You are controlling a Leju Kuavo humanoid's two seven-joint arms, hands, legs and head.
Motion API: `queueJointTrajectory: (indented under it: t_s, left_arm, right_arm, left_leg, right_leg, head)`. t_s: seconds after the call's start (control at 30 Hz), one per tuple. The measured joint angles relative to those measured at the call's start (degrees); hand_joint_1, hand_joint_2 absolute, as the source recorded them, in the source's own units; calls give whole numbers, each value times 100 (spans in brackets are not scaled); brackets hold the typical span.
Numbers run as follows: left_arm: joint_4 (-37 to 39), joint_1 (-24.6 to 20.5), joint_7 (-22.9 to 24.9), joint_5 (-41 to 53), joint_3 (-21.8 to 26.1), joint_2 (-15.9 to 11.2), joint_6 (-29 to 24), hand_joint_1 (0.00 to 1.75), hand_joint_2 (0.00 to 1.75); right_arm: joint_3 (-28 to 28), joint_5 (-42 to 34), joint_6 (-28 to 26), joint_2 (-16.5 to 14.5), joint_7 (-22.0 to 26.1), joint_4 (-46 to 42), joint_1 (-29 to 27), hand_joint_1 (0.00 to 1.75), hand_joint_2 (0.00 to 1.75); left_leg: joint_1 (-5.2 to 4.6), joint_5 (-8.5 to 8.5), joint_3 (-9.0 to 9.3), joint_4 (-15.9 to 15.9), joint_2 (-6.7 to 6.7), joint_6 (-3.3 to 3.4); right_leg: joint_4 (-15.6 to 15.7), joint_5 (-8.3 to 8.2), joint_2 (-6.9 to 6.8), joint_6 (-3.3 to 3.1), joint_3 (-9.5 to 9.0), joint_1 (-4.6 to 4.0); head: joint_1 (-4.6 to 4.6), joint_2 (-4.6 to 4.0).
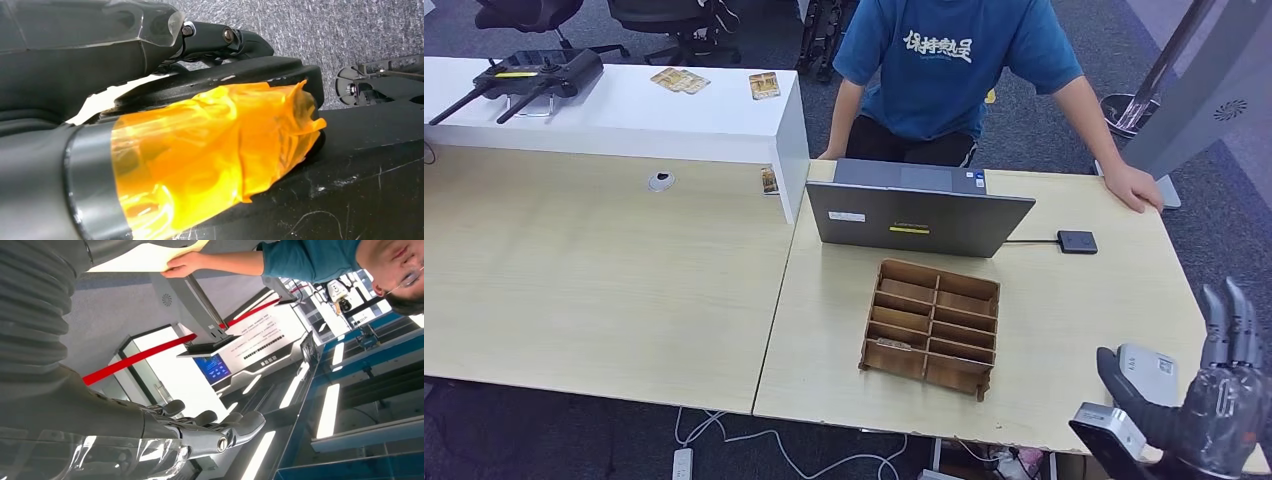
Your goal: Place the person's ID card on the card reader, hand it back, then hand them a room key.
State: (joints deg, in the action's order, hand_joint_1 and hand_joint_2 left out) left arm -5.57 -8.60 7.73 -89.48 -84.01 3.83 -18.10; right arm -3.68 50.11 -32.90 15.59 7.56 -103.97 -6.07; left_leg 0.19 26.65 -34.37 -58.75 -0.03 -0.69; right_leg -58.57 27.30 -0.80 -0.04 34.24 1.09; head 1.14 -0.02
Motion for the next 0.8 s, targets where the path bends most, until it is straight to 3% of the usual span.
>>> queueJointTrajectory:
  t_s: [0.37, 0.8]
  left_arm:
    - [0, 8, -2, 0, 81, 4, -15, 0, 0]
    - [0, 17, -1, 0, 161, 4, -15, 0, 0]
  right_arm:
    - [-272, 1282, -440, -177, -208, -404, -595, 0, 175]
    - [-1004, 2434, -509, -197, -1301, -386, -807, 0, 175]
  left_leg:
    - [0, 0, 1, 1, 1, 0]
    - [0, 2, 1, 1, 4, -3]
  right_leg:
    - [0, 1, 1, 0, 0, 0]
    - [0, 1, 2, 0, 0, 0]
  head:
    - [0, 0]
    - [1, 0]
